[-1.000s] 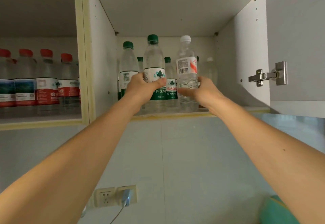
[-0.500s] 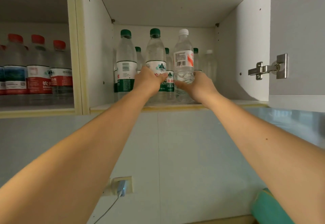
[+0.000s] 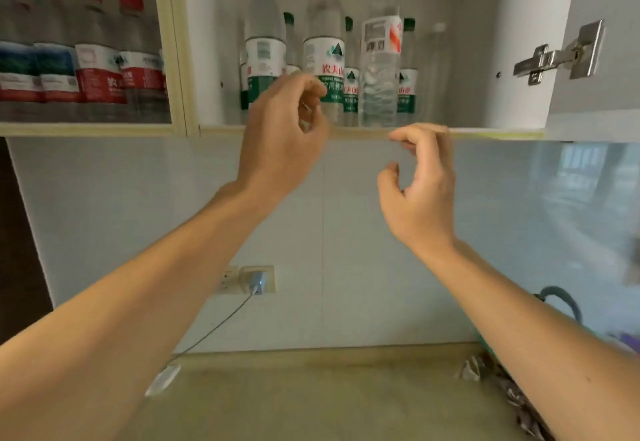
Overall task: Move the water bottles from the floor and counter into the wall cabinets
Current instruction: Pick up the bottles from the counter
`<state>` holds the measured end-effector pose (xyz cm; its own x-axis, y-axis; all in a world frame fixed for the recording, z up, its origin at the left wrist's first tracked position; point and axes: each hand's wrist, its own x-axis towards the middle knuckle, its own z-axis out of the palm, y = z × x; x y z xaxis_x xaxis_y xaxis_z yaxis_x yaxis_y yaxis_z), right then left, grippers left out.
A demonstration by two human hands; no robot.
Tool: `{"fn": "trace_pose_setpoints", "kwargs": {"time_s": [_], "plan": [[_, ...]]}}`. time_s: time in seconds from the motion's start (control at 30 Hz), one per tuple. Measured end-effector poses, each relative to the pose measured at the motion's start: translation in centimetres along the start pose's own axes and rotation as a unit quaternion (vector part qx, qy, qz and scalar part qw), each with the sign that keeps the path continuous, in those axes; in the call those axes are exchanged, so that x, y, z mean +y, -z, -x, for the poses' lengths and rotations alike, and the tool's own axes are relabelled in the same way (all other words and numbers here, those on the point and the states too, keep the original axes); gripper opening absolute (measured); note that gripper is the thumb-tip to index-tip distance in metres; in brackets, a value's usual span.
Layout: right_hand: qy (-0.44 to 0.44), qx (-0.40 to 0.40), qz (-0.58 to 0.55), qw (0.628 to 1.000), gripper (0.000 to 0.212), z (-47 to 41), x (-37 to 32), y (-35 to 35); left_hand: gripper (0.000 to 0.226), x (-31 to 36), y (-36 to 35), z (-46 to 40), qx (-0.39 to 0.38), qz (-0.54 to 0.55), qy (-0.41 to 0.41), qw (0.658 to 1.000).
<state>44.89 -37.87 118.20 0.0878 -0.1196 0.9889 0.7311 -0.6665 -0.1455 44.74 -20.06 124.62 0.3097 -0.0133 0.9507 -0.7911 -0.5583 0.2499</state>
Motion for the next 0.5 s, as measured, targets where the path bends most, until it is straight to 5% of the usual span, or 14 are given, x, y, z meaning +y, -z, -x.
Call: {"fn": "trace_pose_setpoints", "kwargs": {"time_s": [0.2, 0.5], "plan": [[-0.176, -0.199, -0.024, 0.964, 0.024, 13.9, 0.6, 2.3, 0.013, -3.9, 0.0, 12.3, -0.062, -0.047, 0.09, 0.993], [-0.47, -0.491, 0.083, 0.729, 0.04, 32.8, 1.8, 3.9, 0.017, -9.6, 1.0, 35.0, -0.213, -0.14, 0.348, 0.902]]}}
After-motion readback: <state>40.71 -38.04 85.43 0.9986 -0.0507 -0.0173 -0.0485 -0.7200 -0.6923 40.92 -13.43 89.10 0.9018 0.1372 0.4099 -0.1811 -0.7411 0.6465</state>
